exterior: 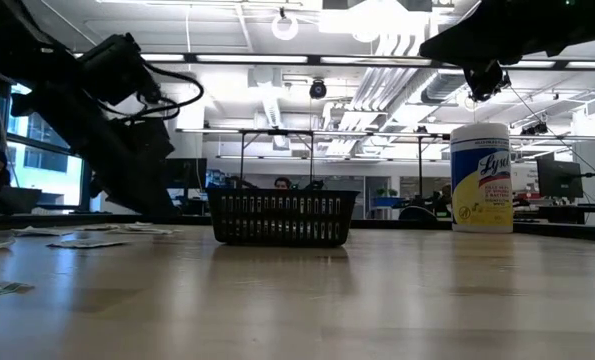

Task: Pick & Place First Aid Supplies
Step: Put the bandage into the bottom black basket

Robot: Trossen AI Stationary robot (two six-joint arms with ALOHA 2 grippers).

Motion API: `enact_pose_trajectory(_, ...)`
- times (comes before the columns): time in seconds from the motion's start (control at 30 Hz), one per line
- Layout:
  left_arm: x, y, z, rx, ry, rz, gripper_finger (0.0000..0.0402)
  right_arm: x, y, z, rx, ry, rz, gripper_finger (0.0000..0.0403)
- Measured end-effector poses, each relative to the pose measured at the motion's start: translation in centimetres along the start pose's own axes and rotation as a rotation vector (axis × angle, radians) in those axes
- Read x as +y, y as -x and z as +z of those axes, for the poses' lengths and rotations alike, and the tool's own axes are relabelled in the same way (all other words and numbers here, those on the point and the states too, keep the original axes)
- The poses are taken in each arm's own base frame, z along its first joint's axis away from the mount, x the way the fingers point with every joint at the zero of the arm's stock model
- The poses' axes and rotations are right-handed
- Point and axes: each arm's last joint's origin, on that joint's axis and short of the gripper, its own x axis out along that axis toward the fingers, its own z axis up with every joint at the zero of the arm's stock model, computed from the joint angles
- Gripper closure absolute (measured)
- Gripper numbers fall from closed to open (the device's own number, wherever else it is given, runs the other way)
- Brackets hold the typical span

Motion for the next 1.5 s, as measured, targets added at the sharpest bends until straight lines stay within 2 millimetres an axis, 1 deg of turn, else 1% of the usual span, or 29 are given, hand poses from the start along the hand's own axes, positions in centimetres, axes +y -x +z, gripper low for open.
enact_pose_trajectory(0.2, -0.7, -0.8, -0.4, -0.024, -0.003, 0.06, 0.0232, 0.0, 0.0, 0.0, 0.0, 0.0, -0.001, 0.0394)
enact_pose_trajectory(0.3, -1.2, -1.3, -0.4, -0.042, -0.012, 0.033, 0.0232, 0.0, 0.0, 0.0, 0.0, 0.0, 0.0, 0.0392)
enact_pose_trajectory(0.53, -1.1, -2.3, -1.3, -0.017, -0.025, 0.083, 0.0232, 0.0, 0.0, 0.0, 0.0, 0.0, -0.001, 0.0391)
enact_pose_trajectory(0.7, -1.6, -2.3, -1.7, -0.019, -0.062, 0.052, 0.0239, 0.0, 0.0, 0.0, 0.0, -0.001, 0.0, 0.0391)
enact_pose_trajectory(0.83, -1.8, -2.2, -2.0, -0.007, -0.081, 0.046, 0.0275, 0.0, 0.0, 0.0, 0.002, -0.001, 0.012, 0.0391)
enact_pose_trajectory(1.03, -2.0, -2.1, -2.1, 0.014, -0.125, 0.002, 0.0365, 0.0, 0.0, 0.0, 0.003, -0.008, 0.013, 0.0391)
enact_pose_trajectory(1.07, -2.1, -2.0, -2.0, 0.018, -0.131, -0.009, 0.0381, 0.0, 0.0, 0.0, 0.003, -0.007, 0.013, 0.0391)
enact_pose_trajectory(1.13, -2.1, -1.9, -1.9, 0.026, -0.146, -0.033, 0.0395, 0.0, 0.0, 0.0, 0.003, -0.002, 0.013, 0.0391)
enact_pose_trajectory(1.27, -2.3, -0.9, -1.4, 0.04, -0.16, -0.129, 0.0386, 0.0, 0.0, 0.0, 0.003, 0.0, 0.013, 0.0391)
enact_pose_trajectory(1.4, -2.9, 0.8, 0.2, -0.032, -0.166, -0.263, 0.0398, 0.0, 0.0, 0.0, 0.003, 0.0, 0.013, 0.0391)
enact_pose_trajectory(1.5, -3.4, 2.5, 1.2, -0.102, -0.193, -0.379, 0.0397, 0.0, 0.0, 0.0, 0.003, 0.0, 0.013, 0.0391)
